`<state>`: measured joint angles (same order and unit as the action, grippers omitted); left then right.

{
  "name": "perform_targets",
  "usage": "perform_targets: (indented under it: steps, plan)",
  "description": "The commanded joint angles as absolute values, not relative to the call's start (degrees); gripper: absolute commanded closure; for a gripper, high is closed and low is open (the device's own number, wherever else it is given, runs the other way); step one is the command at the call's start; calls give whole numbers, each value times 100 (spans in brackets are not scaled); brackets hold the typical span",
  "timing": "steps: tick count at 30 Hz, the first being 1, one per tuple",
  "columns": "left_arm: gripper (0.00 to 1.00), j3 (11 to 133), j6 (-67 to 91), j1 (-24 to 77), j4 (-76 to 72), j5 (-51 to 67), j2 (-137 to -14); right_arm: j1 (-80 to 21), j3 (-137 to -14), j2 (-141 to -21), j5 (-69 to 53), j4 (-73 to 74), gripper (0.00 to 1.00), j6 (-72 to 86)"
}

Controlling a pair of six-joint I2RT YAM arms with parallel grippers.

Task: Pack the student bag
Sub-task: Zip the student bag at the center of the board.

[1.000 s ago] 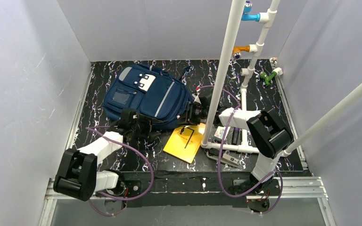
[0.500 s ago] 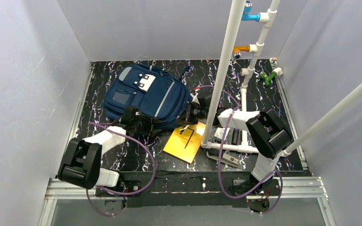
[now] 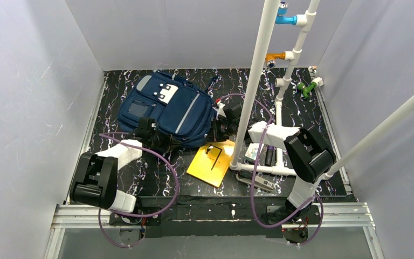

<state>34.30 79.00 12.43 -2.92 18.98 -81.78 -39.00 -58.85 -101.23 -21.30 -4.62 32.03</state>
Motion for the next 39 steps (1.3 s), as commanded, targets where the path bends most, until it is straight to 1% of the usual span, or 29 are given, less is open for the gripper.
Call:
perform_targets:
  steps: [1, 5, 7, 11, 14, 15, 17, 19, 21, 22, 24, 27, 28, 30, 31, 33, 36, 39]
  plan:
    - [100, 4044, 6259, 668, 559, 1347, -8121, -3867, -6188, -9809, -781, 810, 99, 1947]
    - [100, 4683, 5044, 312, 1462, 1553, -8259, -3867, -6325, -9784, 348, 1500, 99, 1546]
    - [100, 4948, 4564, 128, 1847, 1624, -8334, -3867, -6336, -9732, 701, 1646, 99, 1465]
    - [100, 5164, 3843, -422, 2348, 1734, -8344, -3826, -6363, -9696, 820, 1726, 99, 1463]
    - [100, 5081, 3578, -734, 2407, 1877, -8212, -3739, -6382, -9705, 812, 1659, 99, 1451]
    - [100, 5066, 3548, -767, 2363, 2058, -8215, -3589, -6396, -9728, 541, 1606, 99, 1480]
    - [100, 4973, 3672, -773, 2112, 2672, -8309, -3274, -6339, -9763, -595, 1271, 99, 1684]
    - [100, 4707, 4106, -763, 1446, 3525, -8460, -3071, -6202, -9781, -1480, 810, 99, 2016]
    - [100, 4350, 4749, -719, 615, 4144, -8612, -2970, -6175, -9826, -1974, 562, 99, 2205]
    - [100, 4204, 4981, -689, 347, 4282, -8655, -2935, -6197, -9859, -2294, 533, 99, 2214]
    - [100, 4034, 5160, -622, 96, 4338, -8682, -2910, -6234, -9890, -2410, 583, 99, 2128]
    - [100, 3861, 5151, -611, 97, 4154, -8558, -2909, -6222, -9848, -2503, 638, 99, 1927]
    - [100, 3828, 5175, -608, 90, 4134, -8518, -2914, -6170, -9830, -2722, 509, 93, 1910]
    - [100, 3777, 5223, -598, 38, 4188, -8479, -2987, -6174, -9875, -3007, 425, 74, 1822]
    - [100, 3767, 5229, -595, 35, 4213, -8459, -3041, -6289, -9982, -3127, 489, 69, 1722]
    - [100, 3749, 5253, -596, 35, 4259, -8409, -3154, -6478, -10123, -3207, 620, 61, 1580]
    - [100, 3712, 5535, -464, -190, 4325, -8263, -3337, -6462, -10098, -3046, 300, 50, 1744]
    - [100, 3793, 5655, -169, -194, 4234, -8086, -3552, -6453, -10102, -2879, 80, 44, 1861]
